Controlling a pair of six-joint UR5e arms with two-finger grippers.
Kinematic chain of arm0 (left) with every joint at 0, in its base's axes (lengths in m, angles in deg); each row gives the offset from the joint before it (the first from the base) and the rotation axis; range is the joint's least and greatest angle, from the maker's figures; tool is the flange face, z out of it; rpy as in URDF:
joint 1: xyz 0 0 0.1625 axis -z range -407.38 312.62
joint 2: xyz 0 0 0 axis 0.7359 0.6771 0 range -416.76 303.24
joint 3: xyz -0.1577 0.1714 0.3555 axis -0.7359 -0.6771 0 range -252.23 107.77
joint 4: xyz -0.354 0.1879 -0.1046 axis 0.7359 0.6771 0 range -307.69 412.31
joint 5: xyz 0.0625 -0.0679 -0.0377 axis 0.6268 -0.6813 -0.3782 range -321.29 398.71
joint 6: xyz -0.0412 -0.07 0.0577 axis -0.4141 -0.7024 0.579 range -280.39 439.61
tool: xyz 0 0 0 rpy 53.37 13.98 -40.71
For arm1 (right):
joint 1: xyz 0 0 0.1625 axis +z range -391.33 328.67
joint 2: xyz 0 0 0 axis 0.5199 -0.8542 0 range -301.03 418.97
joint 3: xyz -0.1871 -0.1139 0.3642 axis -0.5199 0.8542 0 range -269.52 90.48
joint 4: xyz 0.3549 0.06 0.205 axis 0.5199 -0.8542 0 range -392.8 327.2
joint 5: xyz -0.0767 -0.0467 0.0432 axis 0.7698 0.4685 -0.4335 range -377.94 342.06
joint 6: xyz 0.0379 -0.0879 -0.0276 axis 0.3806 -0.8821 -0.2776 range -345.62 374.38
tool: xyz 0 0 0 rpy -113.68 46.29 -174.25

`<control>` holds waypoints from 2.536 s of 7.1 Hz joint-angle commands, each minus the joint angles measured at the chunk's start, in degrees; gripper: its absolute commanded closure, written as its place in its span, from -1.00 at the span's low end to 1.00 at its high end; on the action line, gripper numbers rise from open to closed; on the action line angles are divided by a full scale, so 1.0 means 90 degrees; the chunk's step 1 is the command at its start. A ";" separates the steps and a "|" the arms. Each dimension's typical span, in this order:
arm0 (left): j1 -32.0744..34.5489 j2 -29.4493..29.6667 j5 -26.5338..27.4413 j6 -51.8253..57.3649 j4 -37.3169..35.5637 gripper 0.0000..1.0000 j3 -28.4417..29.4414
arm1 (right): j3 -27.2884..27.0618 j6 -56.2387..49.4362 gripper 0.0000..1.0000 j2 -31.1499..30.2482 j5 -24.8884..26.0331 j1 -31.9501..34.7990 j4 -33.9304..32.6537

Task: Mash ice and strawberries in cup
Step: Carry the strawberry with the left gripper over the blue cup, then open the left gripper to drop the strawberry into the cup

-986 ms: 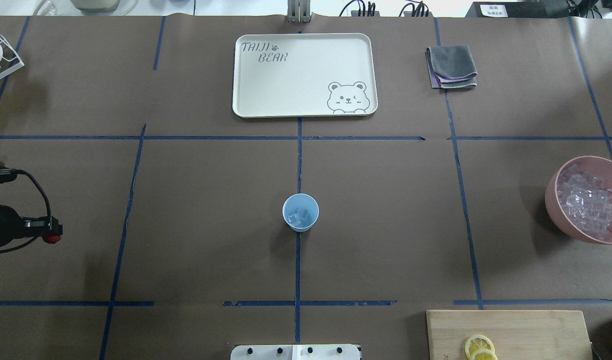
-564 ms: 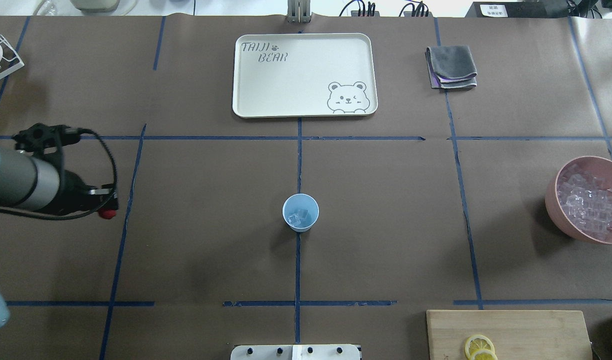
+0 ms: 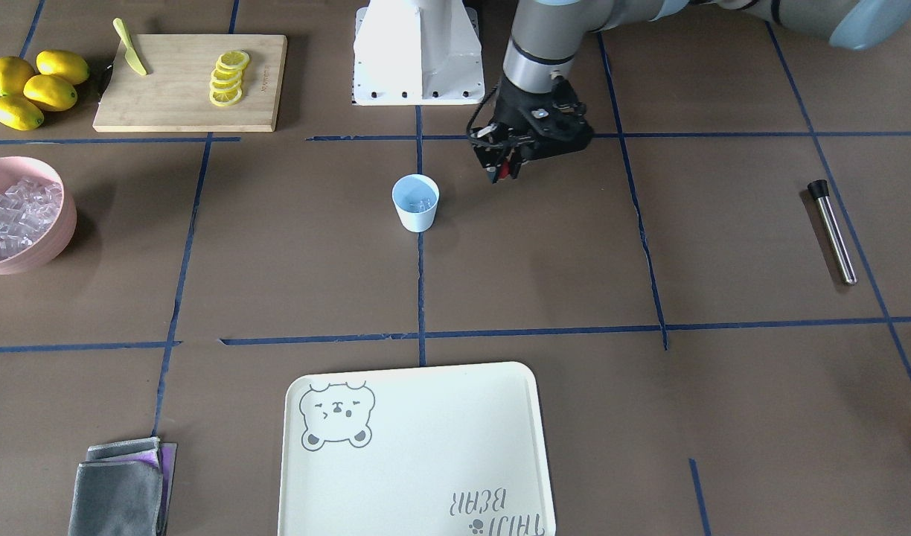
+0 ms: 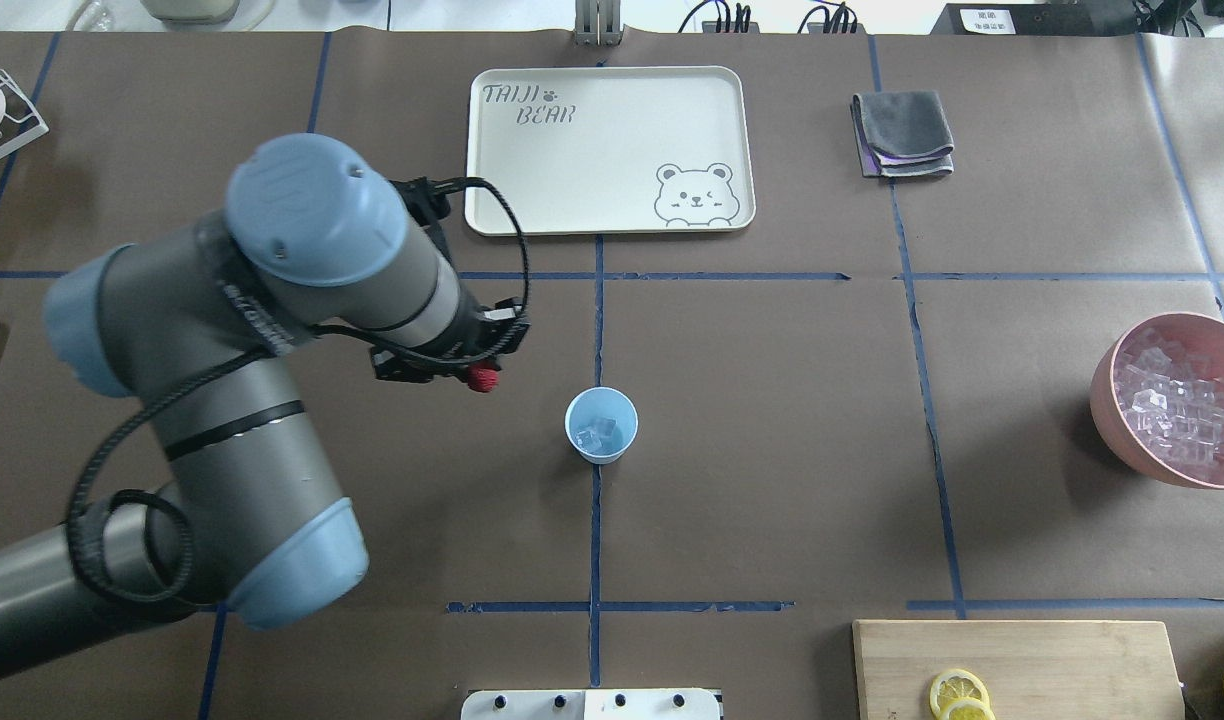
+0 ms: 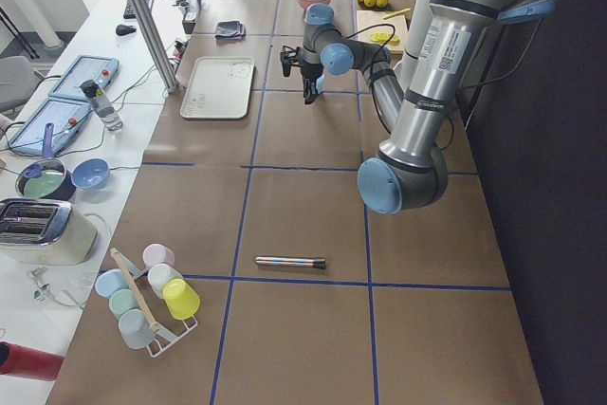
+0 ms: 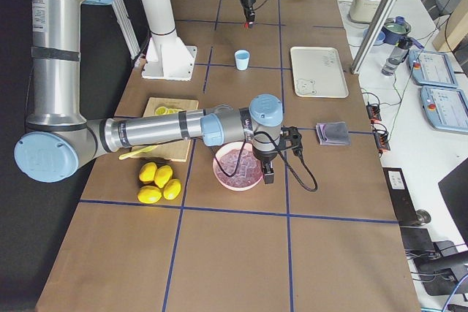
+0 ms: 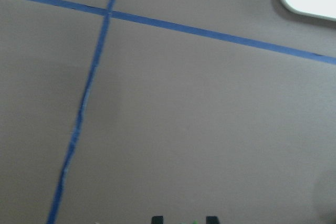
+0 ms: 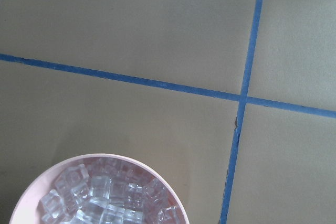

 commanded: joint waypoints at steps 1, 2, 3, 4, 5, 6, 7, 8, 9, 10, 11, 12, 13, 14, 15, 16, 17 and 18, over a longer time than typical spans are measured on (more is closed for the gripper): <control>-0.0419 0.0707 0.0378 -0.0308 0.0324 1.00 0.0922 | 0.0008 -0.0032 -0.99 -0.0062 -0.0005 0.0011 0.0001; -0.0441 0.0843 0.0410 -0.0376 0.0810 1.00 0.1399 | 0.0008 -0.0041 -0.99 -0.0072 -0.0005 0.0011 0.0001; -0.0450 0.0961 0.0411 -0.0396 0.1047 1.00 0.1723 | 0.0008 -0.0042 -0.99 -0.0072 -0.0005 0.0011 0.0001; -0.0451 0.0991 0.0411 -0.0406 0.1050 1.00 0.1746 | 0.0008 -0.0032 -0.99 -0.0062 -0.0005 0.0011 0.0001; -0.0460 0.0972 0.0411 -0.0415 0.1040 1.00 0.1727 | 0.0008 -0.0032 -0.99 -0.0062 -0.0005 0.0011 0.0001; -0.0480 0.0933 0.0411 -0.0416 0.1011 1.00 0.1688 | 0.0008 -0.0022 -0.99 -0.0062 -0.0005 0.0011 0.0001; -0.0557 0.0932 0.0411 -0.0416 0.0962 1.00 0.1658 | -0.0001 -0.0022 -0.99 -0.0062 -0.0005 0.0011 0.0001; -0.0616 0.0923 0.0411 -0.0425 0.0942 1.00 0.1658 | -0.0001 -0.0022 -0.99 -0.0062 -0.0015 0.0011 0.0001; -0.0646 0.0903 0.0401 -0.0541 0.0942 1.00 0.1648 | -0.0001 -0.0012 -0.99 -0.0062 -0.0005 0.0011 0.0001; -0.0646 0.0903 0.0381 -0.0601 0.0942 0.95 0.1648 | -0.0001 -0.0012 -0.99 -0.0062 -0.0005 0.0011 0.0001; -0.0665 0.0903 0.0381 -0.0601 0.0933 0.75 0.1610 | -0.0001 -0.0012 -0.99 -0.0062 -0.0005 0.0011 0.0001; -0.0675 0.0894 0.0381 -0.0601 0.0932 -0.14 0.1609 | -0.0001 -0.0003 -0.99 -0.0062 -0.0005 0.0011 0.0001; -0.0675 0.0826 0.0391 -0.0591 0.0942 -0.98 0.1561 | 0.0008 -0.0003 -0.99 -0.0062 -0.0005 0.0011 0.0001; -0.0675 0.0767 0.0401 -0.0591 0.0933 -1.00 0.1386 | 0.0008 -0.0003 -0.99 -0.0052 -0.0005 0.0011 0.0001; -0.0666 0.0689 0.0381 -0.0591 0.0865 -1.00 0.1172 | 0.0018 -0.0012 -0.99 -0.0052 -0.0015 0.0011 -0.0008; -0.0665 0.0582 0.0352 -0.0504 0.0361 -1.00 0.0812 | 0.0086 -0.0041 -0.99 -0.0043 -0.0024 0.0011 -0.0009; -0.0627 0.0243 0.0246 -0.0001 -0.0108 -1.00 0.0112 | 0.0183 -0.0283 -0.99 -0.0052 -0.0034 0.0040 -0.0009; -0.0462 -0.0157 0.0206 0.0449 -0.0431 -1.00 -0.0455 | 0.0426 -0.0518 -0.99 -0.0033 -0.0315 0.0214 -0.0009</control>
